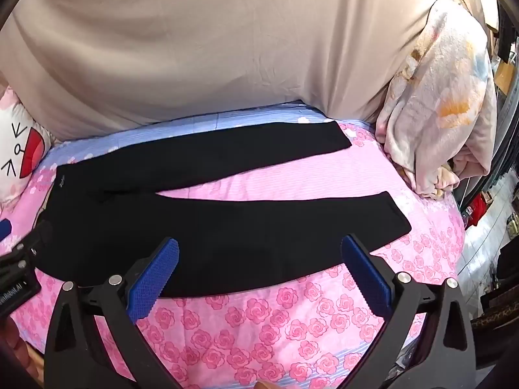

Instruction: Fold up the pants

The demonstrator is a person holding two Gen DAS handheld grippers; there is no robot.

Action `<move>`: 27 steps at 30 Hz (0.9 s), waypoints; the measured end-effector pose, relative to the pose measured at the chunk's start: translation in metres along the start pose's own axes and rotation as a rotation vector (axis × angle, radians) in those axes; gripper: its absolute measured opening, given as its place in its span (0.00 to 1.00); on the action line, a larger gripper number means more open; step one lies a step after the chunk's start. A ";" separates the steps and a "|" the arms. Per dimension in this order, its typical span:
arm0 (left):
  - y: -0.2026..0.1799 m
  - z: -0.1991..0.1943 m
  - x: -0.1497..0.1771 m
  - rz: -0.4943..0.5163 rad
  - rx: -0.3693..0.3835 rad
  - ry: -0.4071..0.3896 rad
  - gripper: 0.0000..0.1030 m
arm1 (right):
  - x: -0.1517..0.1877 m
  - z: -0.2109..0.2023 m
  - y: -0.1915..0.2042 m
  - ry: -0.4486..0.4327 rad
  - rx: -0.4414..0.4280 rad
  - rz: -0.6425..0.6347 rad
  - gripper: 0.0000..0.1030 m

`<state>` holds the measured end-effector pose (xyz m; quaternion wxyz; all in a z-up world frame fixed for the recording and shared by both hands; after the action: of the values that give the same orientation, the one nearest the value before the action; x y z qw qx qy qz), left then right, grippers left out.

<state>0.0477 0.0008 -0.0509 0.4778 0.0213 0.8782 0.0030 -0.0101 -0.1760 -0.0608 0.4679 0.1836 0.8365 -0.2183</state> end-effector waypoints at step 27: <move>-0.002 -0.009 -0.006 0.025 -0.008 -0.019 0.95 | -0.018 -0.009 0.004 -0.019 -0.012 0.010 0.95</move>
<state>0.0431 -0.0014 -0.0411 0.4861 0.0305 0.8733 0.0121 -0.0048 -0.1697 -0.0417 0.4778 0.1830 0.8324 -0.2128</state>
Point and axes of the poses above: each gripper's, at about its wrist camera, not at the fingertips, and z roughly the way its jaws point, y to its left, x to its underside, the point moved 7 cm from there along z, roughly the way its jaws point, and after that the axes turned 14 degrees about -y, right-handed, at the moved point
